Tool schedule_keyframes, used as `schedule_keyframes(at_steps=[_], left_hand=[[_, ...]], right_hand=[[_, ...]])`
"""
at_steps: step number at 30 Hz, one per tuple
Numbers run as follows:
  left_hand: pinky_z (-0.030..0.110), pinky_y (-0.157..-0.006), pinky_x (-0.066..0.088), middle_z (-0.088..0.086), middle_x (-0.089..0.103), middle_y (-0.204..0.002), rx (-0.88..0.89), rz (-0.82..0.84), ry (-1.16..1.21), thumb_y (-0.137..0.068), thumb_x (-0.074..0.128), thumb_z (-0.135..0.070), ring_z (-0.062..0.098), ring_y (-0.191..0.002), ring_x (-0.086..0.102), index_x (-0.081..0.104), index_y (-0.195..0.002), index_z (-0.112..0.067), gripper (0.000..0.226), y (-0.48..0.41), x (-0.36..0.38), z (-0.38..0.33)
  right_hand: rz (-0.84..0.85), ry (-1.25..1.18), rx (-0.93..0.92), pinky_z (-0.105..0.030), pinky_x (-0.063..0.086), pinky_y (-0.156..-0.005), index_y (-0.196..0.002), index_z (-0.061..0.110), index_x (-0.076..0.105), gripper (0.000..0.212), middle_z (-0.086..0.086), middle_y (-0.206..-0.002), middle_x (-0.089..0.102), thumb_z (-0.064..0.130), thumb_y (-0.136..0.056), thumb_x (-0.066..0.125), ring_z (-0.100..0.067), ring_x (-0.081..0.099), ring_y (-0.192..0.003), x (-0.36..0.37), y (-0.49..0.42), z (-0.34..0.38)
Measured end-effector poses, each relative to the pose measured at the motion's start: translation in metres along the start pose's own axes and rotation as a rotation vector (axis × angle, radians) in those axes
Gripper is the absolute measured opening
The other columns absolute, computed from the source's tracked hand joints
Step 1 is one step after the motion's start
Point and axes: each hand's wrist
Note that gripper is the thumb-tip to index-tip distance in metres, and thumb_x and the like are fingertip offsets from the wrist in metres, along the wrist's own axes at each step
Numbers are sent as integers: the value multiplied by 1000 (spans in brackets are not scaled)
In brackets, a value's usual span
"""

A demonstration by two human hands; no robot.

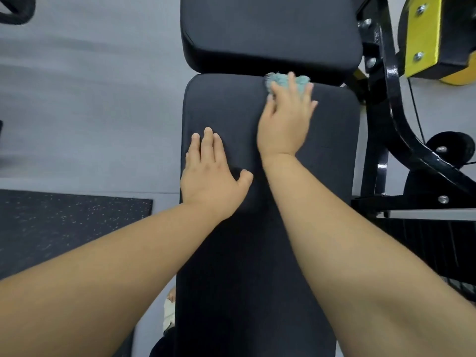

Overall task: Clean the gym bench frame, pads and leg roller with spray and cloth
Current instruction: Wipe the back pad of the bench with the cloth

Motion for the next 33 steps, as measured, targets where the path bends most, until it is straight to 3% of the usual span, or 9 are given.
schedule_keyframes(at_steps=[3,5,11,13,16,20,27,29,33], left_hand=[[38,-118,16,4,-13,-158,-14,-10,-31,-92,30,-51,23,-145,-12,-6,-149,-9,80,-1,3,-2],[40,-118,14,5,-13,-158,-32,-6,-44,-92,31,-49,25,-145,-12,-7,-148,-7,80,-2,5,-5],[45,-118,0,11,-13,-157,-80,-48,90,-89,42,-39,30,-144,-15,-3,-148,-3,83,-5,9,-19],[44,-118,-1,8,-10,-157,-54,-98,197,-89,46,-32,28,-144,-15,2,-149,-8,78,0,13,-19],[42,-118,12,5,-1,-157,73,-141,243,-89,46,-24,25,-145,-8,10,-150,-14,71,16,22,-22],[48,-102,37,14,39,-142,219,-251,216,-80,37,-26,35,-132,33,41,-139,-8,61,38,34,-18],[46,-108,29,12,40,-141,255,-159,171,-84,54,-15,33,-135,30,45,-136,-7,54,67,61,2],[47,-108,31,13,44,-138,259,-180,208,-83,43,-19,35,-132,33,46,-134,-5,53,73,66,1],[38,-106,32,13,49,-131,252,-251,305,-79,33,-23,30,-122,41,47,-132,-3,59,80,71,1]], right_hand=[[86,27,-432,-54,30,-106,-117,17,66,33,-7,-132,57,18,-90,47,-42,43,-128,8,12,5],[79,75,-527,-57,34,-101,-120,16,64,37,-9,-130,58,18,-89,43,-43,47,-124,-3,-5,-24],[0,24,152,-46,9,-117,-138,21,46,40,-2,-153,31,15,-99,39,-34,14,-144,-47,-8,-99],[-28,36,185,-46,7,-115,-136,19,49,40,-5,-152,32,14,-97,42,-36,18,-142,-42,20,-84],[69,67,-177,-52,17,-110,-125,16,59,37,-12,-143,45,14,-90,49,-44,34,-133,-27,78,-58],[246,84,-686,-52,26,-107,-121,20,62,32,-9,-136,54,17,-90,52,-41,43,-128,-45,93,-101],[8,42,248,-49,11,-116,-137,23,48,41,-5,-153,28,15,-97,42,-35,19,-142,-61,99,-108],[1,57,137,-52,13,-113,-135,22,50,42,-7,-151,33,18,-94,43,-38,24,-140,-44,130,-78],[216,97,-472,-49,24,-109,-131,23,54,40,-5,-142,47,23,-92,48,-37,39,-132,-39,189,-68]])
Point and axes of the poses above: each hand's wrist, its own y-axis away from the middle knuckle, its own x-axis out of the palm, z = x × y
